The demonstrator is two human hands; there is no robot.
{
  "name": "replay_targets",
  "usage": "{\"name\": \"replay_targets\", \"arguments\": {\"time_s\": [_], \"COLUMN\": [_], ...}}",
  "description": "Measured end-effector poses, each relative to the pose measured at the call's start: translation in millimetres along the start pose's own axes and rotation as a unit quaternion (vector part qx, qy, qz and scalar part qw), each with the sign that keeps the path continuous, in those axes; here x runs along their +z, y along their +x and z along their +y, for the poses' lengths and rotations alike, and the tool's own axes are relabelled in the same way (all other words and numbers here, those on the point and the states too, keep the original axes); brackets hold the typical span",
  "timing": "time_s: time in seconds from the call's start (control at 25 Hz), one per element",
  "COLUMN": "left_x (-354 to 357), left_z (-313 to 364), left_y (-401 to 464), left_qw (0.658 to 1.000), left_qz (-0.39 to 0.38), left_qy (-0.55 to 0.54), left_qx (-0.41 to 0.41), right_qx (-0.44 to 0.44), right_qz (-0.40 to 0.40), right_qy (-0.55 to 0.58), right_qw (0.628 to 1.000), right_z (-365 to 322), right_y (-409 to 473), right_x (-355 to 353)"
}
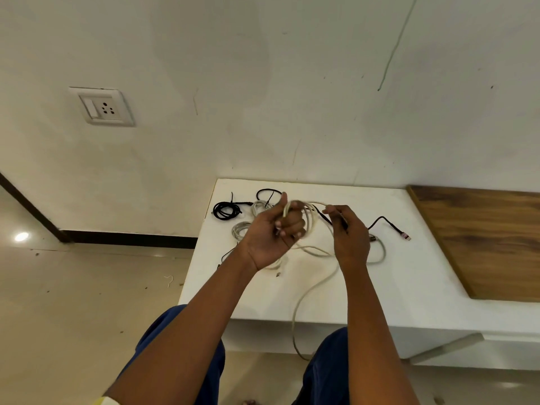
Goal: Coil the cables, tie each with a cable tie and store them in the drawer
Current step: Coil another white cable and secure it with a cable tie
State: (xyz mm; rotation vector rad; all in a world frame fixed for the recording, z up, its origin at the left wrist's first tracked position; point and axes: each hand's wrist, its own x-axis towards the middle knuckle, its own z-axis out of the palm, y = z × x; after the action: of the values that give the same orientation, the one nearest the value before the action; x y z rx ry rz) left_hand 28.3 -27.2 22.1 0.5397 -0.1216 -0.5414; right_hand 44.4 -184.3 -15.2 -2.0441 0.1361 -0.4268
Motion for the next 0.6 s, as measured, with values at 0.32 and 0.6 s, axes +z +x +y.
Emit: {"name": "replay_targets", "arguments": {"time_s": [0.32, 0.6], "left_x": [-13.4, -15.6], "left_z": [38.0, 40.9], "left_y": [-10.1, -9.9], "left_qw": [0.970, 0.946], "left_qz": [0.077, 0.176], "left_qy": [-0.136, -0.076], "left_qx": [0.186, 0.260], "right_qx": [-0.019, -0.047], "right_qz": [-0.109, -0.139], "right_qy": [-0.065, -0.086], "right_qw": [0.992, 0.985], "right_z": [2.2, 11.7], "right_y": [-3.9, -5.3], "right_x": [6.9, 17.6]}}
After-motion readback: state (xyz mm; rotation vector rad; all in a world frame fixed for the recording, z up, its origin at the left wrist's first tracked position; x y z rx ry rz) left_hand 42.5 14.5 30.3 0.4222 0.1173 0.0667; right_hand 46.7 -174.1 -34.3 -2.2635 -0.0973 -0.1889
